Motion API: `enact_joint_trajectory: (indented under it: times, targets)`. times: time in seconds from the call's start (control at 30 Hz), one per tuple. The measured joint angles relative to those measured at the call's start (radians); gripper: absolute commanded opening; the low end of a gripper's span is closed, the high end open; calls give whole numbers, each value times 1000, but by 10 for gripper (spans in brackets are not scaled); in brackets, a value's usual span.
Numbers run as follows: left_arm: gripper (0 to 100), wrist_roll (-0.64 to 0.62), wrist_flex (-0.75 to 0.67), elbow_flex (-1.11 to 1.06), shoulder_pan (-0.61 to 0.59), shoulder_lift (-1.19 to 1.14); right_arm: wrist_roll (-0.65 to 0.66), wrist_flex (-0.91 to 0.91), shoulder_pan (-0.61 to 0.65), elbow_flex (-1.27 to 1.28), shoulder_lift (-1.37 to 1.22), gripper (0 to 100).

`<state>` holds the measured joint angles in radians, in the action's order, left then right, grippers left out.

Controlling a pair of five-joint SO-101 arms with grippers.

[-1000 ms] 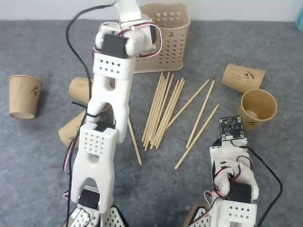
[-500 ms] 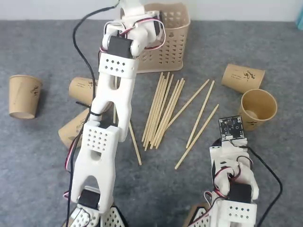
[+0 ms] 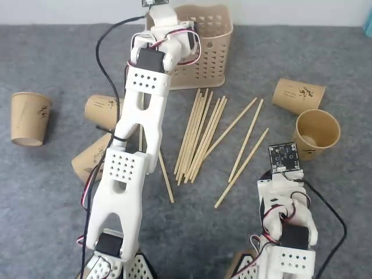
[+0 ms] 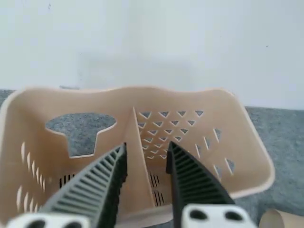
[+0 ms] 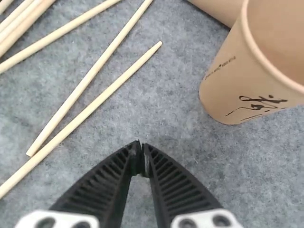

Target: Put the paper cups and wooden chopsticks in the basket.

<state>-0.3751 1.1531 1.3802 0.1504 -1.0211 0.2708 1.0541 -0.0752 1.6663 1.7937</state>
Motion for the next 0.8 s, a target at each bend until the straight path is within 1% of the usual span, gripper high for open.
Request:
enact_joint_trajectory:
  times: [0.23, 0.57, 0.8]
  targets:
    - [133, 17, 17, -55, 2, 18, 0, 0, 0, 0, 0, 9]
    - [133, 20, 221, -15, 2, 11, 0, 0, 0, 0, 0, 9]
    - [125, 20, 221, -15, 2, 11, 0, 0, 0, 0, 0, 9]
